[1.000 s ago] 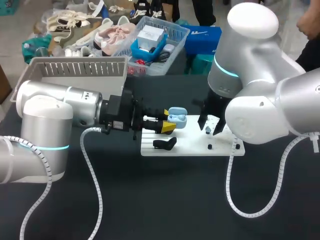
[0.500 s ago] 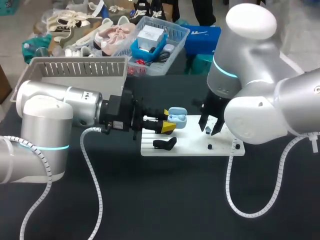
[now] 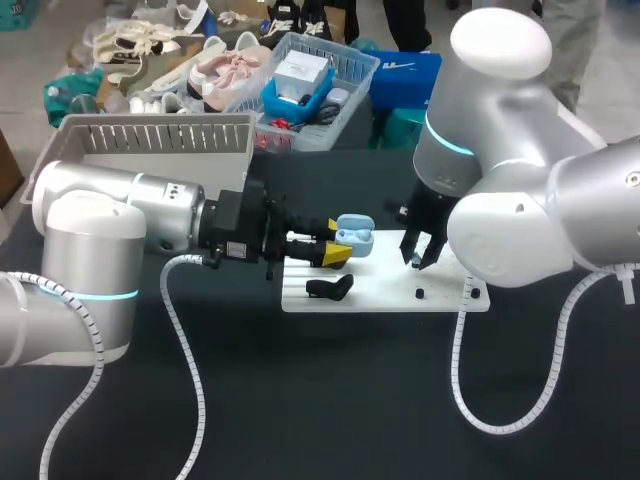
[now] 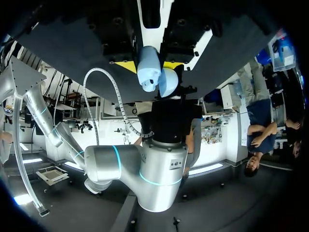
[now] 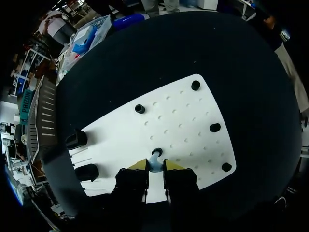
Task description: Pick up each earbud case from the left stands, insert the matching earbuds, close the lid, and place the case in the box.
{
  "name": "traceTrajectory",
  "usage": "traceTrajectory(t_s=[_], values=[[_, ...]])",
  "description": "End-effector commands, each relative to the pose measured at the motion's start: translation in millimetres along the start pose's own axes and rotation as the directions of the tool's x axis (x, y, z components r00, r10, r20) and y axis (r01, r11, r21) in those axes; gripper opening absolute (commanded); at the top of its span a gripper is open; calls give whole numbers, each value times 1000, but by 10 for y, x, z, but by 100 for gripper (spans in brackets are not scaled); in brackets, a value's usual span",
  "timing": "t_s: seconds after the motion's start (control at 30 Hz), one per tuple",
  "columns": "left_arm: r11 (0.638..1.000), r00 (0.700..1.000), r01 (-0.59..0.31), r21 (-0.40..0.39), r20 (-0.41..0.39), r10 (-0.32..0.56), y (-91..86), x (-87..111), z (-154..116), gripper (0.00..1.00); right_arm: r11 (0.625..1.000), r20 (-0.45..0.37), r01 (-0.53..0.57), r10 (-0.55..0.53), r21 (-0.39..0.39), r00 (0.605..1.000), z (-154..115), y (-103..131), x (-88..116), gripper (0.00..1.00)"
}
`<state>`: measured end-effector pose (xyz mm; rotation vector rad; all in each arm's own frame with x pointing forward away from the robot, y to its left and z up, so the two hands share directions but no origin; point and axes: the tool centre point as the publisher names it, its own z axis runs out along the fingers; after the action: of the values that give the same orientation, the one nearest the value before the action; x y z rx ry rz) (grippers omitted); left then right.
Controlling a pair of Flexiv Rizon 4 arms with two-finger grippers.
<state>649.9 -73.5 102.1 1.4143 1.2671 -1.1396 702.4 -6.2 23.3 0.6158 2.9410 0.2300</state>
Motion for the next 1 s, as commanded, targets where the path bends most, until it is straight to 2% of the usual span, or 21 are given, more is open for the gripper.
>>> traceTrajectory(t_s=[0.03,0.23,0.7,1.0], values=[[1000,1000,-1,-5,0,1,-9,0,5,0,1000,-4,0,0,2,1000,14,11,-15,0],[1000,1000,-1,-5,0,1,-9,0,5,0,1000,-16,1,-1,-11,1000,-37,4,1,0],[1000,1000,-1,-5,0,1,-9,0,5,0,999,3,-13,13,-49,1000,-402,-116,33,0],[1000,1000,-1,-5,0,1,-9,0,5,0,995,55,1,4,-99,998,-887,-226,79,0]])
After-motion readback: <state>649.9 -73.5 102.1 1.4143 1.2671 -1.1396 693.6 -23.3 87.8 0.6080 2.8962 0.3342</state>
